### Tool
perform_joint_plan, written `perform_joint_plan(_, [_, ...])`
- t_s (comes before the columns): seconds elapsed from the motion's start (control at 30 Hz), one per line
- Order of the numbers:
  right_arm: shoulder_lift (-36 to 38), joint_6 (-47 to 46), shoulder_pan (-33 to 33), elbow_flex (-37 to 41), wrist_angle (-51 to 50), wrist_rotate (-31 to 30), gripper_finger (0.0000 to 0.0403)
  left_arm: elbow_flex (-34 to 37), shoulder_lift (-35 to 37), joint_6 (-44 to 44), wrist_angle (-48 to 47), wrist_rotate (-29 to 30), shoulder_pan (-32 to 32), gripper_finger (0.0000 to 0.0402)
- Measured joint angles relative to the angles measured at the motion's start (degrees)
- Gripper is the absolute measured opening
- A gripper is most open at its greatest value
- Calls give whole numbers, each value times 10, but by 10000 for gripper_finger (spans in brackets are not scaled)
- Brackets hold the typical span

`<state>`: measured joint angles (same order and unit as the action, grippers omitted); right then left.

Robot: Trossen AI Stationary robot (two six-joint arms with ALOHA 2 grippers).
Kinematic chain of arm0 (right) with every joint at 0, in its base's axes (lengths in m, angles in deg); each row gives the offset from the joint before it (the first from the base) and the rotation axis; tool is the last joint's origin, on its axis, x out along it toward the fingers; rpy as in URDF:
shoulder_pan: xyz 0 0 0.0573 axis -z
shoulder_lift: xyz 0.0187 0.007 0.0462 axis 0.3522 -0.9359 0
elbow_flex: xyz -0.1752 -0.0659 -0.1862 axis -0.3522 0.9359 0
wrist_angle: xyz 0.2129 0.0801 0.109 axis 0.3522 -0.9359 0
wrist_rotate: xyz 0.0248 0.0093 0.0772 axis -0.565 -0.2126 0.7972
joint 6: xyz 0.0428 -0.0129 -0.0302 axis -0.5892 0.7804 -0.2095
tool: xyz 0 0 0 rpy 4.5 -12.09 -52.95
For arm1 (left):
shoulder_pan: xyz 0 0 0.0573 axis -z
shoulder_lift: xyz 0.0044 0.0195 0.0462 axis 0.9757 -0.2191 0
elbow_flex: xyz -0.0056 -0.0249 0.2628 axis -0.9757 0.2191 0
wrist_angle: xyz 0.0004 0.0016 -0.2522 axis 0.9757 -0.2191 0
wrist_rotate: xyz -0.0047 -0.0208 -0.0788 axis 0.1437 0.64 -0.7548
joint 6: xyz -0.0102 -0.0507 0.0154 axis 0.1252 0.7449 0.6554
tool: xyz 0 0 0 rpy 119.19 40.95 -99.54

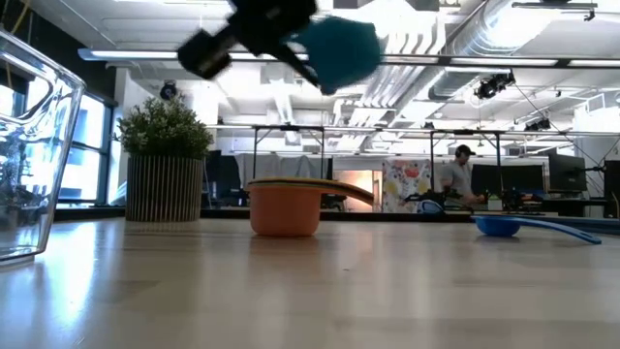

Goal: Nest measuring cups in basket
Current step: Stack the light blue measuring cup on the yellow measuring cup

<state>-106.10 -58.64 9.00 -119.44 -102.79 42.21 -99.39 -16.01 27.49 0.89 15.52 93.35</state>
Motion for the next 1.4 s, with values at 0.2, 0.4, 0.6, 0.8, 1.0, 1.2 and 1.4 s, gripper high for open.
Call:
perform_joint_plan(0.2, [-22,12,7,0,83,-40,117,0,68,-41,-74,19,-15,15])
perform_joint_plan(0.4, [-57,12,37,0,144,-39,117,0,133,-93,-139,24,-39,15])
perform_joint_plan(0.6, [-101,3,70,0,157,-38,117,0,183,-146,-170,25,-72,15])
perform_joint_plan(0.8, [-158,-2,93,0,163,-35,117,1,220,-207,-200,24,-109,15])
perform_joint_plan(1.0, [-226,-17,105,0,167,-18,117,-1,237,-263,-210,18,-140,16])
perform_joint_plan(1.2, [-296,-33,110,0,177,22,117,0,247,-320,-221,-13,-169,16])
perform_joint_plan(1.4, [-356,-38,110,0,196,67,117,1,258,-368,-226,-27,-200,16])
